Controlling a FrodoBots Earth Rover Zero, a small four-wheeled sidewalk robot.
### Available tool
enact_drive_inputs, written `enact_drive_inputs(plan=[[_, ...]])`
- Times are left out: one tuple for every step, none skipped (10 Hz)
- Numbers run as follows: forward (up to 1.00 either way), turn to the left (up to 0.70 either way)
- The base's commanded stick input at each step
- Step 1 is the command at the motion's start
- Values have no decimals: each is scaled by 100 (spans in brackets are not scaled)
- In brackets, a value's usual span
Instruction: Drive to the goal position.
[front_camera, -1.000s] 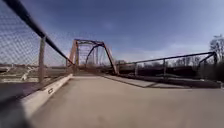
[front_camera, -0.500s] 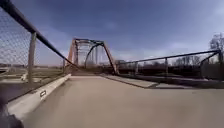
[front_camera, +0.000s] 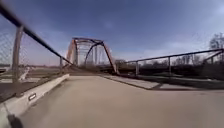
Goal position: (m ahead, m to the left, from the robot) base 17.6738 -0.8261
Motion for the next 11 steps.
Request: enact_drive_inputs(plan=[[70,0],[70,0],[70,0],[70,3],[70,35],[70,35],[70,35],[70,33],[70,10],[70,2],[70,0]])
